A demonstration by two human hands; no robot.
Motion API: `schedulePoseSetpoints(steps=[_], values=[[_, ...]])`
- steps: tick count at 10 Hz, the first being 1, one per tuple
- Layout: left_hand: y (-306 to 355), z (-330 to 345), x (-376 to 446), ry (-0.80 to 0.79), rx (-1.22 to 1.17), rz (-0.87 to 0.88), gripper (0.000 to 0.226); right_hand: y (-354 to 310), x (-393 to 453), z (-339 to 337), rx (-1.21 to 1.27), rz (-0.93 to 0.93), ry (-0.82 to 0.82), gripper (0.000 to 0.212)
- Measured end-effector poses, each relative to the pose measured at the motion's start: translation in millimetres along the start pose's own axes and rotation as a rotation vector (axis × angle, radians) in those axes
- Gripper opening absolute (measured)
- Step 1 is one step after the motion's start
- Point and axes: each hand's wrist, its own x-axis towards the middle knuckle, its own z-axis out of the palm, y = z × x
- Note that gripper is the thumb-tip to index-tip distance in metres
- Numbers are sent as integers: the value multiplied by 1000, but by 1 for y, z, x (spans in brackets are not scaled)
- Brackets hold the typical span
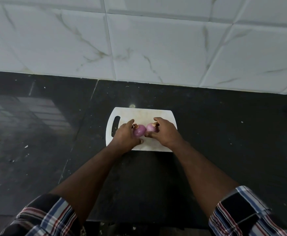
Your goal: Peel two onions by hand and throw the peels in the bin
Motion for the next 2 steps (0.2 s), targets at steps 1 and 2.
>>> schedulePoseSetpoints(steps=[1,2], values=[[2,-1,-1,0,25,48,105,2,-2,0,22,17,-17,95],[7,-3,-6,14,28,31,105,2,-5,-4,47,52,-2,96]])
